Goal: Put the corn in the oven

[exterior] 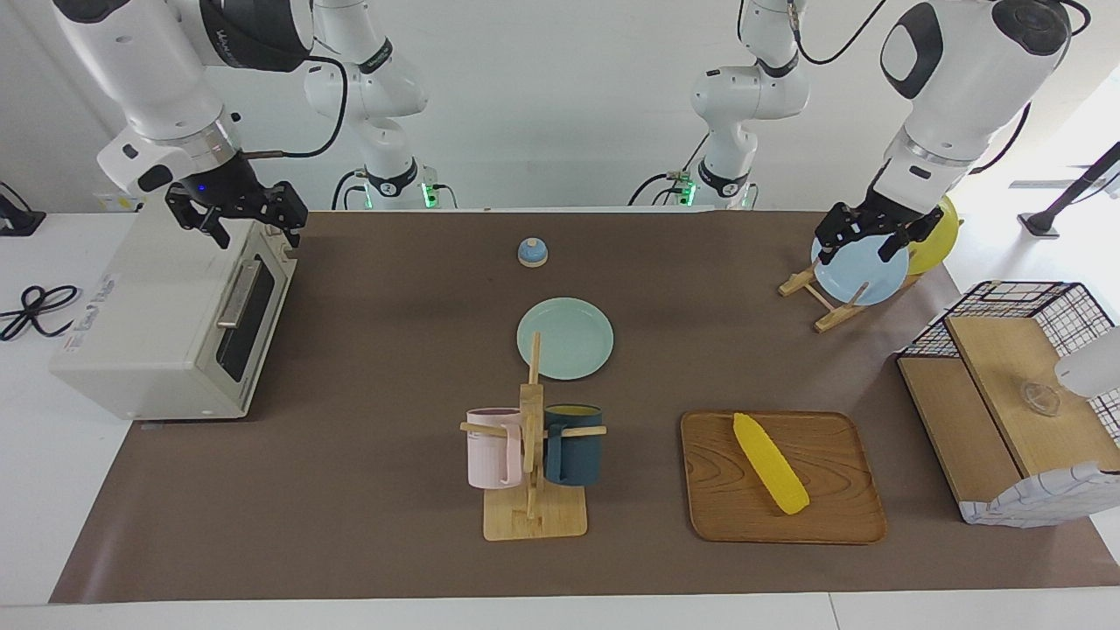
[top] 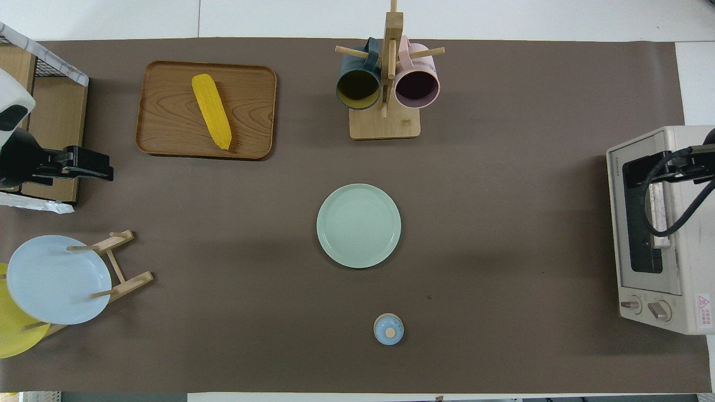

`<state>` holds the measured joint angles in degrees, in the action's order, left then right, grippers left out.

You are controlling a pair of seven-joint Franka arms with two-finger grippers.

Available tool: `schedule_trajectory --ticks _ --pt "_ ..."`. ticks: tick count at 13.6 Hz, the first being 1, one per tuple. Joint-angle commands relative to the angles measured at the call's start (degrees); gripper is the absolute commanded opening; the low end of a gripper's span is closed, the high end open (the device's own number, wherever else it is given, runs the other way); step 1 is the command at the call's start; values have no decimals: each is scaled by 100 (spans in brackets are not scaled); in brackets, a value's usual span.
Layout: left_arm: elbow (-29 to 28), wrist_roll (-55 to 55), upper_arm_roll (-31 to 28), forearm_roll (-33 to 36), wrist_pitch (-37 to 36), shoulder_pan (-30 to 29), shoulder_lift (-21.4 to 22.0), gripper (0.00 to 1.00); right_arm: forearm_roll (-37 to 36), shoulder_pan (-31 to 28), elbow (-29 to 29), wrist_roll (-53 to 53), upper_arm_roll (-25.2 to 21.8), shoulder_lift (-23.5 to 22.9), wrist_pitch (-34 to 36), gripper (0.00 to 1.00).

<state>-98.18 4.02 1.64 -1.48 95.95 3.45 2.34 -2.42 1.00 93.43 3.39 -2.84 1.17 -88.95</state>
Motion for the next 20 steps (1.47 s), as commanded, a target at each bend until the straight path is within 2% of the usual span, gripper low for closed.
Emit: schedule_trajectory --ticks 1,2,3,4,5,6,14,16,20 --pt "27 -24 3 87 -85 -11 47 100 180 -83 123 -92 47 120 -104 100" --pt "27 -24 -6 87 -85 -11 47 100 180 -109 262 -76 47 129 -549 99" --pt "36 -24 3 87 -85 -11 47 100 180 -144 560 29 20 224 -1075 60" --pt "27 -24 -6 87 -85 -11 47 100 180 -231 728 274 3 304 -1150 25" --pt "36 -24 3 87 -85 -11 47 100 180 -345 895 624 3 383 -1151 4" --pt "27 -24 -6 87 -85 -11 47 100 172 -442 1088 802 3 462 -1212 0" --pt "36 -24 -6 87 -85 -11 47 100 145 -795 1722 699 -15 735 -1203 0" --pt "27 -24 3 87 -112 7 47 100 145 -795 1898 199 -15 753 -1352 0" --pt "1 -7 3 87 -129 -2 56 100 66 -882 2092 275 -15 700 -1686 0"
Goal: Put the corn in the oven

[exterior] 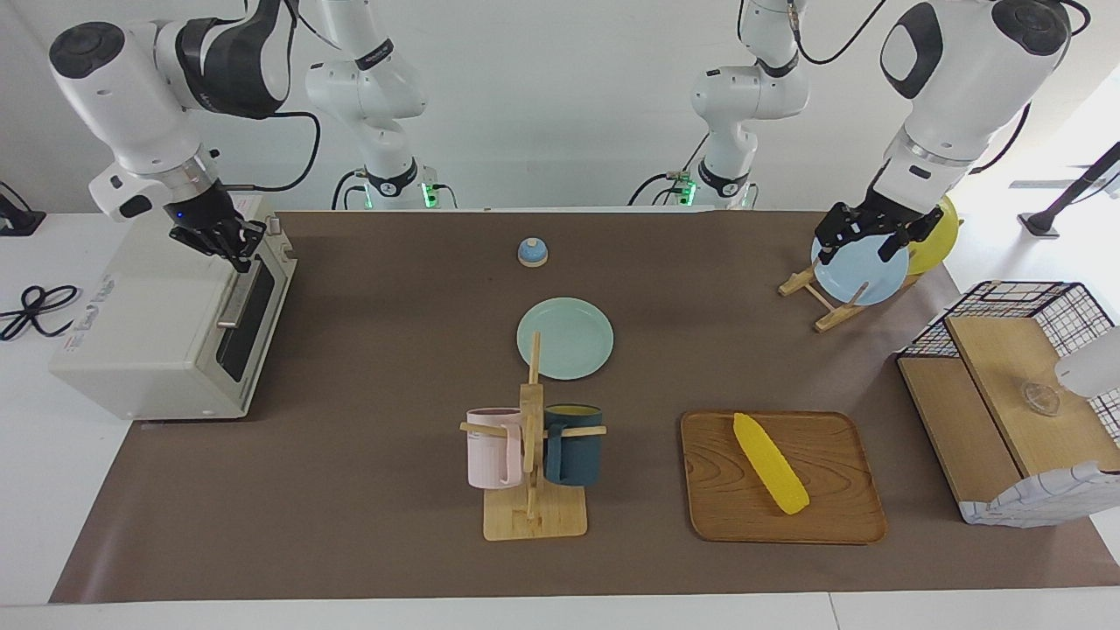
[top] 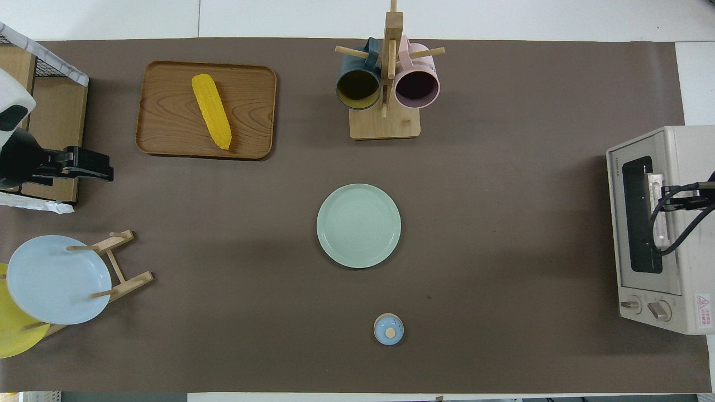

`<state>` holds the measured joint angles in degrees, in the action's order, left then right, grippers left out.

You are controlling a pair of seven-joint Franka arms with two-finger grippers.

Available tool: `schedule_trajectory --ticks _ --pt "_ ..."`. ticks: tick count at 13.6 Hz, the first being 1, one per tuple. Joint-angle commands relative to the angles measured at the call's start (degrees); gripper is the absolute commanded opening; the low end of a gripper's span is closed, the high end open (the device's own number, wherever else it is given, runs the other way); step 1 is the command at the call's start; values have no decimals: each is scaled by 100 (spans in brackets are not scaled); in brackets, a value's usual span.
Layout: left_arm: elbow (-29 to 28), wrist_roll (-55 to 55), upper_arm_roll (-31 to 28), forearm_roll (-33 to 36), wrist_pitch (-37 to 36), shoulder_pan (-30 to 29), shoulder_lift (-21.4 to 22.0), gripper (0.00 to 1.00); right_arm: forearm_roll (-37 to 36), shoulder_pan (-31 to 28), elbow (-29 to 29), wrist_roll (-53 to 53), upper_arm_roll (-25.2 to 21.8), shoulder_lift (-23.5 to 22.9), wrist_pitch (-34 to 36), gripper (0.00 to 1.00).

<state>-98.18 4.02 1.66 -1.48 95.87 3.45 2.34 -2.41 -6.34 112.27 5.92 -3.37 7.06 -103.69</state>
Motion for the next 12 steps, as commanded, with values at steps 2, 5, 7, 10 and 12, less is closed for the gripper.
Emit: schedule_trajectory --ticks 2,5,7,10,12 --pt "10 2 1 87 -104 -2 56 100 -56 -210 234 85 39 -11 -327 0" --pt "10 2 10 78 -112 -2 56 100 -93 -376 243 522 39 -108 -345 0" --pt "1 2 1 78 -104 -2 56 100 -93 -385 243 1005 39 -152 -432 0" --pt "-8 2 1 78 -104 -2 56 100 -93 -385 269 1288 39 -240 -459 0" --pt "-8 2 10 78 -69 6 56 100 -93 -385 278 1315 39 -266 -468 0"
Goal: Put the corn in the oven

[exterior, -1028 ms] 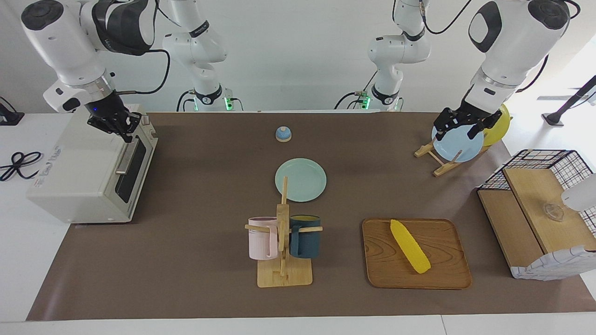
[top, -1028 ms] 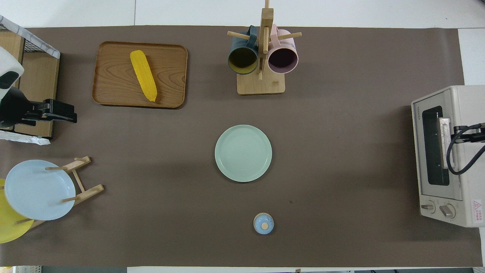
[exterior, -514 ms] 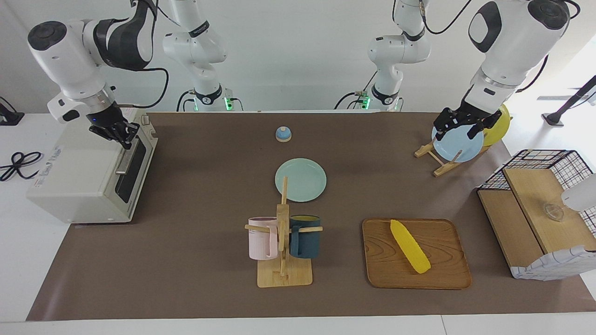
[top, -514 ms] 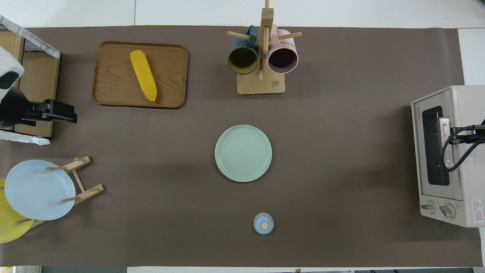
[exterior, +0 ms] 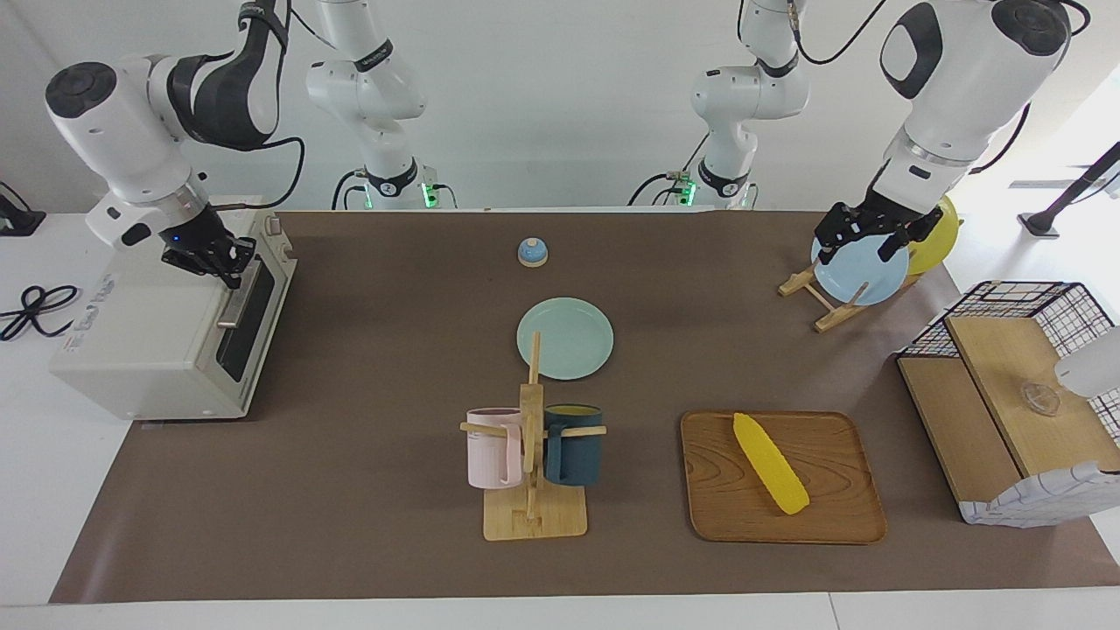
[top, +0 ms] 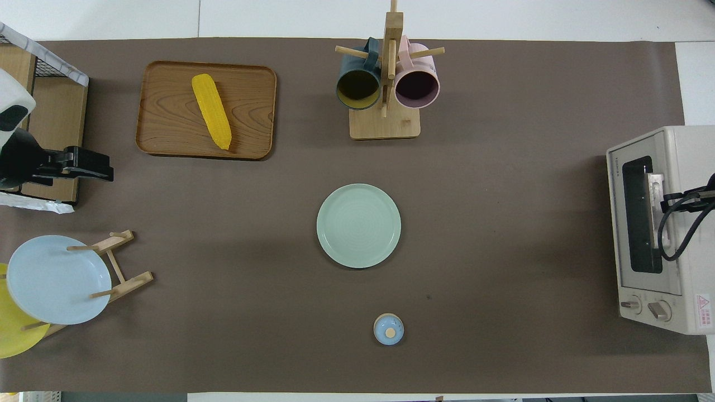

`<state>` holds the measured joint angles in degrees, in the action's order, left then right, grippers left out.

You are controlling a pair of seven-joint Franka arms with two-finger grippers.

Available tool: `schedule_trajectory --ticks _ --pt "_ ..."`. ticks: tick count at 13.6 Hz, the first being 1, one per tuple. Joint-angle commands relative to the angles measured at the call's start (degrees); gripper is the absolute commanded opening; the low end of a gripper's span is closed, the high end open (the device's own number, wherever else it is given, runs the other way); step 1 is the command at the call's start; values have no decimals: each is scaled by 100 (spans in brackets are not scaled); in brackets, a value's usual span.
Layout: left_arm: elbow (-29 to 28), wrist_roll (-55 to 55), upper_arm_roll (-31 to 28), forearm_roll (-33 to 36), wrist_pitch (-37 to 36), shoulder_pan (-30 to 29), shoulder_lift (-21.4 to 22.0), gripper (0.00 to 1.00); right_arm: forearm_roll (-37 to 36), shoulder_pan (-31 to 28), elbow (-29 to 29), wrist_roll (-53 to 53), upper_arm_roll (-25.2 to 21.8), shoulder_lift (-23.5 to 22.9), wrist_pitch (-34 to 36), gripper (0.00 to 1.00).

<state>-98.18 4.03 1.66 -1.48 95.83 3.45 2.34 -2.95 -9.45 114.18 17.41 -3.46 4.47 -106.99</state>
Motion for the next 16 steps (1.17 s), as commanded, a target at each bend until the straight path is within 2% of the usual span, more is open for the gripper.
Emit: schedule_trajectory --ticks 1,9,16 --pt "-8 2 9 78 -56 7 56 100 -39 -74 95 175 47 -25 -138 0" --pt "1 2 9 43 -3 24 56 100 -39 -189 298 413 56 -60 -332 0" --pt "1 2 9 25 137 15 -14 100 58 277 525 -342 74 -51 -428 0"
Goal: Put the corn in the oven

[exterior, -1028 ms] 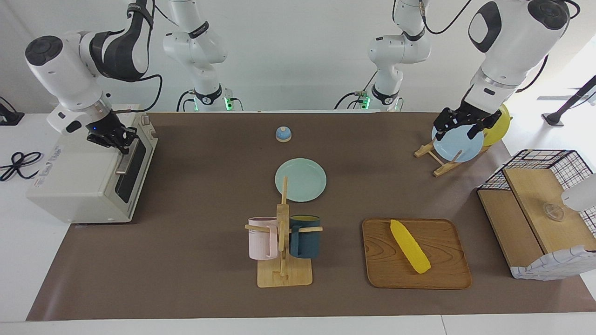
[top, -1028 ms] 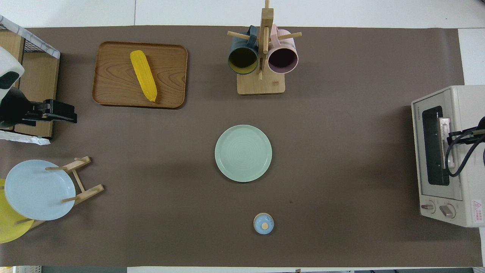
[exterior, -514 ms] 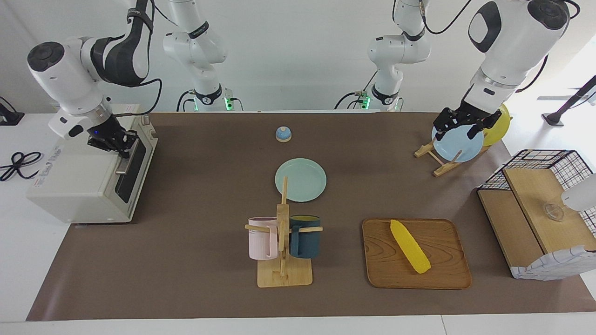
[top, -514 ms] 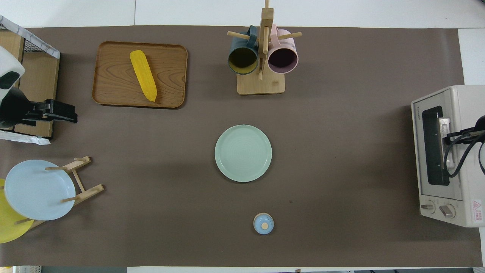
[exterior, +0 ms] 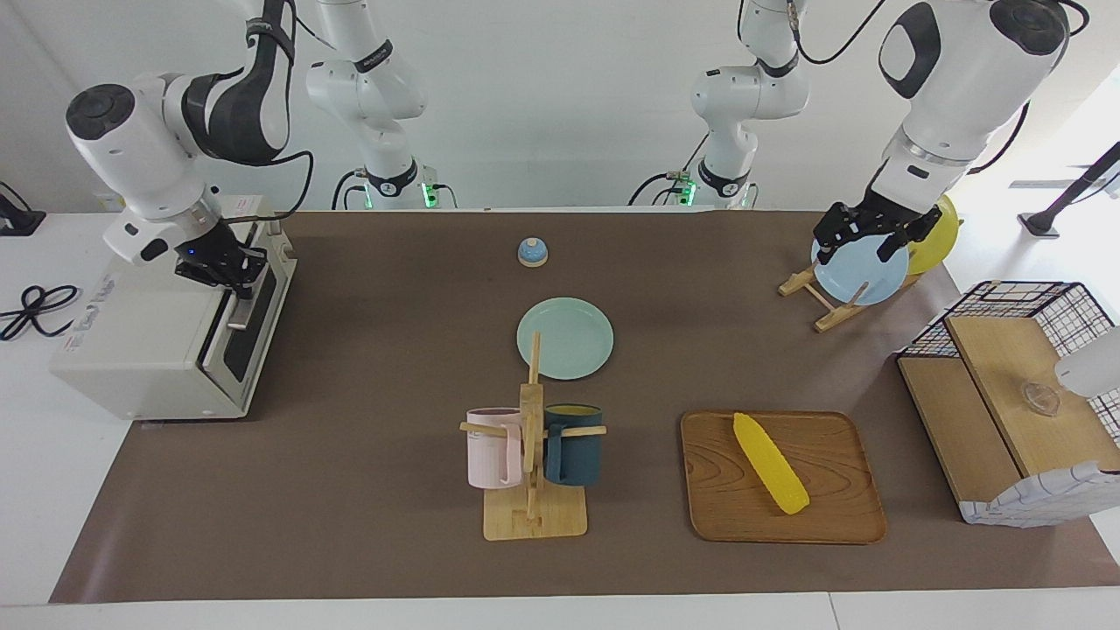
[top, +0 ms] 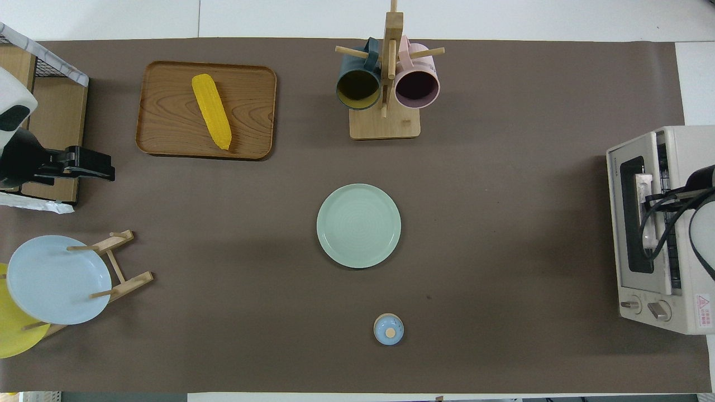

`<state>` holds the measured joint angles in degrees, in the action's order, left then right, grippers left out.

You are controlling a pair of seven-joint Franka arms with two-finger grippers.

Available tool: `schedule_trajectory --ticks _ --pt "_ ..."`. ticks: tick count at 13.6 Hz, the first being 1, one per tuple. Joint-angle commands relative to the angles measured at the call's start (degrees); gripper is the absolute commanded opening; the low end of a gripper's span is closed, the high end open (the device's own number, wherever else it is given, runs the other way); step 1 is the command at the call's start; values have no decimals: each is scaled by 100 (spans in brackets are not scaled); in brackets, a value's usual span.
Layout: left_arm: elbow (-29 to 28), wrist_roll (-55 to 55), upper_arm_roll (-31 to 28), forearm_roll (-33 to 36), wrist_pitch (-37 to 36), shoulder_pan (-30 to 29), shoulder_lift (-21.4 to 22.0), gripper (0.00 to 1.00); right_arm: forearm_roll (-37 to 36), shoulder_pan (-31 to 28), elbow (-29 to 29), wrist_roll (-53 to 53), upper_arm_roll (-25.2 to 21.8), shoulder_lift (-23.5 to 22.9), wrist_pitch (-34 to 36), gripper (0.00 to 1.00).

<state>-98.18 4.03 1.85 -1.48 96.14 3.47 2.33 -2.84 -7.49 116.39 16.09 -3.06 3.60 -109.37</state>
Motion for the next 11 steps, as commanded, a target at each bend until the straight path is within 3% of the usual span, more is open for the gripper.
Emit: schedule_trajectory --ticks 1,6,8,11 --pt "10 2 -1 17 133 22 -31 100 47 99 366 -237 33 36 -286 0" --pt "106 10 -9 -158 317 13 -268 100 73 292 683 -491 42 -17 -786 0" --pt "386 72 -18 -273 370 39 -644 100 73 362 832 -545 42 -122 -1085 0" --pt "1203 290 -9 -361 370 118 -1602 100 73 371 886 -563 42 -359 -1410 0"
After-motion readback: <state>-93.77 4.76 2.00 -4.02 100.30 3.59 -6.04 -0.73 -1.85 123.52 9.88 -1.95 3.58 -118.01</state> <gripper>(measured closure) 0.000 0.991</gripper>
